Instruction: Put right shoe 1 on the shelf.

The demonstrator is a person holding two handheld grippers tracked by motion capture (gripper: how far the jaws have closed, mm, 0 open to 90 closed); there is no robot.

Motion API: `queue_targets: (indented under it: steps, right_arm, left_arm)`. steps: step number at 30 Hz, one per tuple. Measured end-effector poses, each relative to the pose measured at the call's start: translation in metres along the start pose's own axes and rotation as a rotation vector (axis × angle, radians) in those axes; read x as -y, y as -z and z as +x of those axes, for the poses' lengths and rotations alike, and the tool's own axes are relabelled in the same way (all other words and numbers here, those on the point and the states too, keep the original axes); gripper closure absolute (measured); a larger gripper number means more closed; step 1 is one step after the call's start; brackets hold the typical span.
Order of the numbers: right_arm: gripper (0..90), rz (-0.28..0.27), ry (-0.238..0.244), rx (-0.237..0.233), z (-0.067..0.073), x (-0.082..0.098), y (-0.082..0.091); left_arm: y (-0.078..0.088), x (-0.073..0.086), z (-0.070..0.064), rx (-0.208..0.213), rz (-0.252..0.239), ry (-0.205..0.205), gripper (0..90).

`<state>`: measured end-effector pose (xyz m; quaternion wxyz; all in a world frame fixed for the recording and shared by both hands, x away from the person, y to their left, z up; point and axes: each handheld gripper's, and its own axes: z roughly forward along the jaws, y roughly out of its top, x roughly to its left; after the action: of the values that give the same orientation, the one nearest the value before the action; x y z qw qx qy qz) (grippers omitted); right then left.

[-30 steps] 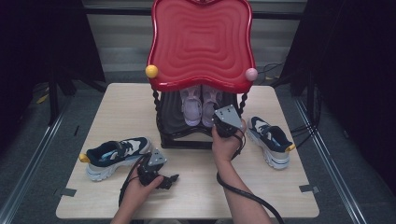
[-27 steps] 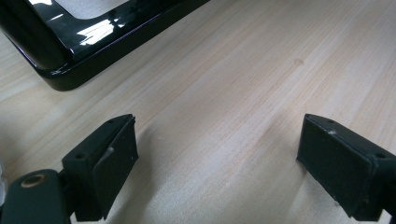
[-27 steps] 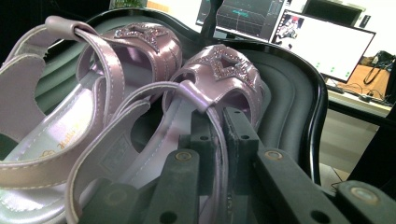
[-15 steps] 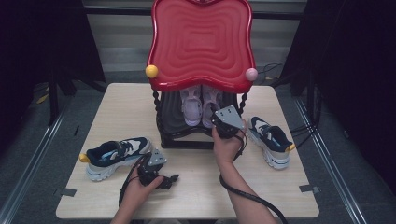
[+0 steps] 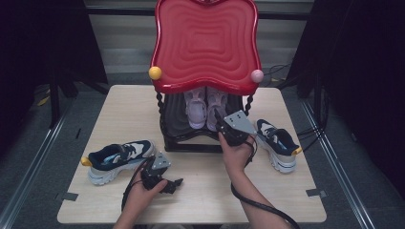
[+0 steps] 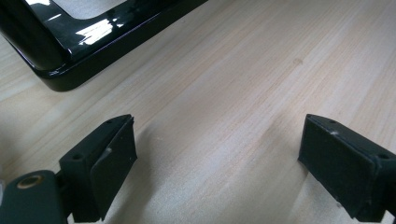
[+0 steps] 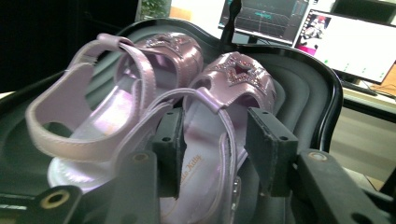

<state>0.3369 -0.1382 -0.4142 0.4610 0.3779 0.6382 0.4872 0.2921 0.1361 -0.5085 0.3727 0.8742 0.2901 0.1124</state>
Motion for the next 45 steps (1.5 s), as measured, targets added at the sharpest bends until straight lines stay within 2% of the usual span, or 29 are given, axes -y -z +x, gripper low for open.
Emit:
queue_targets:
  steps: [5, 6, 9, 18, 23, 31, 39, 45]
  right_arm:
    - [49.8, 0.009, -0.020, -0.040, -0.001, -0.002, 0.005]
    - [47.2, 0.002, -0.046, -0.064, -0.001, -0.002, 0.009]
    - [44.9, 0.008, -0.046, -0.089, 0.000, -0.002, 0.012]
    - [38.3, 0.033, -0.069, -0.201, -0.001, 0.003, 0.032]
    - [37.3, 0.035, -0.073, -0.218, -0.005, 0.009, 0.045]
    - [34.4, 0.074, -0.060, -0.256, -0.014, 0.021, 0.060]
    - [30.0, 0.127, -0.058, -0.322, -0.021, 0.035, 0.074]
    - [27.5, 0.161, -0.082, -0.362, -0.024, 0.045, 0.078]
  left_arm:
    - [0.000, 0.000, 0.000, -0.001, 0.000, 0.000, 10.2]
    - [0.000, 0.000, 0.000, -0.001, 0.000, 0.000, 10.2]
    - [0.000, 0.000, 0.000, 0.000, 0.000, 0.000, 10.2]
    - [0.000, 0.000, 0.000, 0.000, 0.001, 0.000, 10.2]
    - [0.000, 0.000, 0.000, 0.000, 0.001, -0.001, 10.2]
    - [0.000, 0.000, 0.000, 0.000, 0.000, 0.000, 10.2]
    - [0.000, 0.000, 0.000, 0.000, 0.001, 0.000, 10.2]
    - [0.000, 0.000, 0.000, 0.000, 0.000, 0.000, 10.2]
